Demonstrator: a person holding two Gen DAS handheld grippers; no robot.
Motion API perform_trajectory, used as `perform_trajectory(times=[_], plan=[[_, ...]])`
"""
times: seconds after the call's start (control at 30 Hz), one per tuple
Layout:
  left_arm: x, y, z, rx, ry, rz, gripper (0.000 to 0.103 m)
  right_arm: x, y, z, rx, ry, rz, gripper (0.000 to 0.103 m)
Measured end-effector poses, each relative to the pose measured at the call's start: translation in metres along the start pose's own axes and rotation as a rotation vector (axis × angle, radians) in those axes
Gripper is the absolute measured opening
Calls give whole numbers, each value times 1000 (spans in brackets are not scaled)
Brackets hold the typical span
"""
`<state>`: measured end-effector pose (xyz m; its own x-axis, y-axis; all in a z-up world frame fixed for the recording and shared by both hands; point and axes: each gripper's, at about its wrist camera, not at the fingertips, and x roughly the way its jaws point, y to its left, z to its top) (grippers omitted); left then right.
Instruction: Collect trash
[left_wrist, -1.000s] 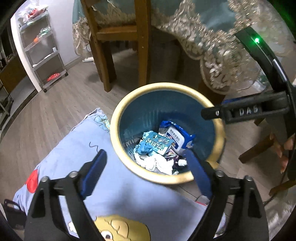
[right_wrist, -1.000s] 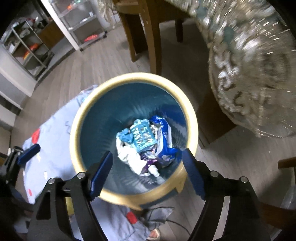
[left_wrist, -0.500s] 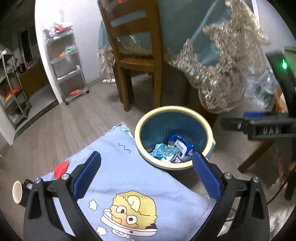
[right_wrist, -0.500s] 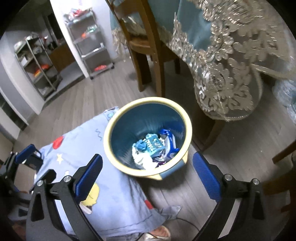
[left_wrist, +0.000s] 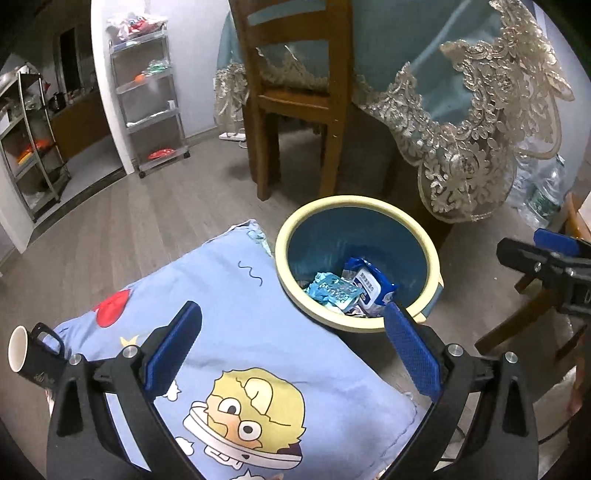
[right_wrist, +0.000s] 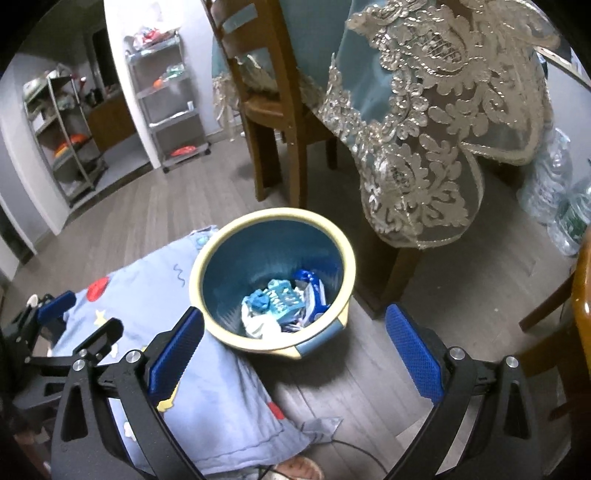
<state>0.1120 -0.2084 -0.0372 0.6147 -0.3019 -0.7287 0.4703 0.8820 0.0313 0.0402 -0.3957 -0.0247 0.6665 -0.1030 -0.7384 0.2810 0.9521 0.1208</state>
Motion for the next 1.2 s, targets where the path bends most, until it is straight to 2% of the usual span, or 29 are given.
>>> perform_trajectory(times=[0.27, 1.2], plan=[[4, 0, -1, -11, 16, -48, 97, 14, 4, -1, -7, 40, 6, 98], [3, 2, -2, -7, 22, -33, 97, 17, 7, -1, -20, 56, 6, 98]])
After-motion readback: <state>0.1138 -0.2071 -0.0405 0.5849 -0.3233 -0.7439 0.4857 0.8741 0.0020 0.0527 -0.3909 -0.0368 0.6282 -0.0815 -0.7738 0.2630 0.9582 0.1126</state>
